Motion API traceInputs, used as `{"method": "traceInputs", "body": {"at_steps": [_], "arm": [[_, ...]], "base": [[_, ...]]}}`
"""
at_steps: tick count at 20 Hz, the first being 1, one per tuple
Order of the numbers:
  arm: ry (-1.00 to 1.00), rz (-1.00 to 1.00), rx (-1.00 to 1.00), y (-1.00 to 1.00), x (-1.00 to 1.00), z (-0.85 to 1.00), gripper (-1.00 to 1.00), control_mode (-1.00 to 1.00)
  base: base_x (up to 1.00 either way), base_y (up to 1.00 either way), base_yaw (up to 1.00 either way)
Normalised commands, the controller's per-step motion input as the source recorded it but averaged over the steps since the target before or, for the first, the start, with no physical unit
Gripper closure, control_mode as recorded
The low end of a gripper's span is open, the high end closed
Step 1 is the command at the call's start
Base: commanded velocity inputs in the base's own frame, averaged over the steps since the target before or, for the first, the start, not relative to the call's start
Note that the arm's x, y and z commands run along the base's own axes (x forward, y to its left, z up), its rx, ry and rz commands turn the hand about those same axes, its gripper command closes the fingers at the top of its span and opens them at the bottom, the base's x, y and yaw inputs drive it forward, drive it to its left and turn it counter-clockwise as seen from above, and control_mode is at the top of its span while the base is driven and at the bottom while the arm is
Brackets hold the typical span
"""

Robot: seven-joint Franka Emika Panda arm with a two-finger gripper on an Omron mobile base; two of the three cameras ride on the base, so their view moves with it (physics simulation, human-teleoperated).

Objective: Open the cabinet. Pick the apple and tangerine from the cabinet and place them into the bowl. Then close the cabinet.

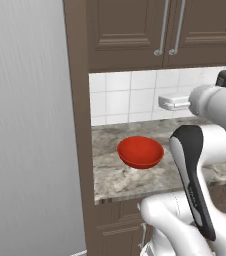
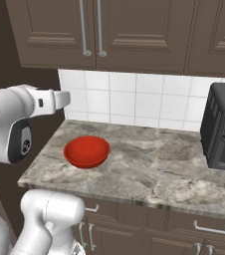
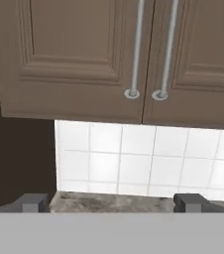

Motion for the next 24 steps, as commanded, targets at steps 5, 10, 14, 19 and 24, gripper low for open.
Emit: {"method": "traceInputs", "body": {"at_steps": [5, 10, 14, 19, 24], "arm": [[-0.34, 0.0, 0.0, -0.01, -0.37, 0.24, -1.0, -1.0], [-0.01, 0.0, 0.0, 0.0, 0.0, 0.0, -1.0, -1.0], [-0.1, 0.0, 0.0, -0.05, 0.0, 0.12, -1.0, -1.0], [-0.21, 0.0, 0.01, -0.17, -0.02, 0.27, -1.0, -1.0], [-0.21, 0.0, 0.02, -0.23, 0.0, 0.29, -1.0, -1.0]], "base": [[0.0, 0.0, 0.0], [0.0, 0.0, 0.0], [0.0, 0.0, 0.0], [0.0, 0.0, 0.0], [0.0, 0.0, 0.0]]}}
